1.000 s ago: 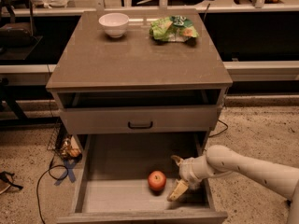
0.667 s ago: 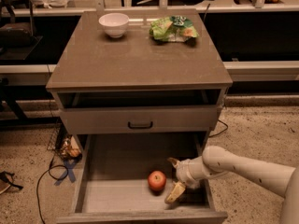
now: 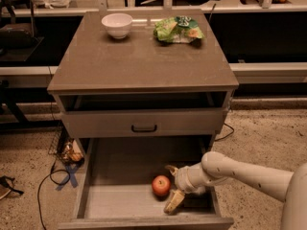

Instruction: Pick apple from middle drawer and place on counter

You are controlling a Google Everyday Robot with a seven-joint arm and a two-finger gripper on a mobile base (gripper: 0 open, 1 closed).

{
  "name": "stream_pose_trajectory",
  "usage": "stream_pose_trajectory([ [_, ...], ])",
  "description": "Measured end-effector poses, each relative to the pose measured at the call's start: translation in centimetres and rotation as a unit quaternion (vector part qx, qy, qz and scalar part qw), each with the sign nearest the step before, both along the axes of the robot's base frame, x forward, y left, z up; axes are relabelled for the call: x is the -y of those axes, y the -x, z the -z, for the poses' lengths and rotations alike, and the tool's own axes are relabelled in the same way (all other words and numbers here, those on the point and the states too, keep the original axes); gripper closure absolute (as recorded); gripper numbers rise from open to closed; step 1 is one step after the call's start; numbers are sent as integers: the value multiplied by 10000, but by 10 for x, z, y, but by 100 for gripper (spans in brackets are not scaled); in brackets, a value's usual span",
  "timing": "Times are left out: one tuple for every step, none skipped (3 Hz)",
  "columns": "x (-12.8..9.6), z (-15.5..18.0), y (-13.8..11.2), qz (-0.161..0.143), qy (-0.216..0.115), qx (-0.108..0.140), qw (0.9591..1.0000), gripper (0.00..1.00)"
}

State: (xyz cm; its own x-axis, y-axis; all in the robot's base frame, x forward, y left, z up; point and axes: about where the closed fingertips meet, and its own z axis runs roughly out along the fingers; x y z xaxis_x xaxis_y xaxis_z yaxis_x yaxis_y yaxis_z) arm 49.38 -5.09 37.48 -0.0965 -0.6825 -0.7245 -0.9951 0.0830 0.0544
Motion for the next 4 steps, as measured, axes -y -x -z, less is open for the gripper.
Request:
stream_pose_trajectory([
  [-6, -1, 1, -23, -258, -86, 9996, 0],
  [-9, -5, -1, 21, -534, -104, 9985, 0],
  [-8, -6, -2, 108, -753, -122, 9970, 0],
  [-7, -5, -1, 151, -752, -89, 9970, 20],
])
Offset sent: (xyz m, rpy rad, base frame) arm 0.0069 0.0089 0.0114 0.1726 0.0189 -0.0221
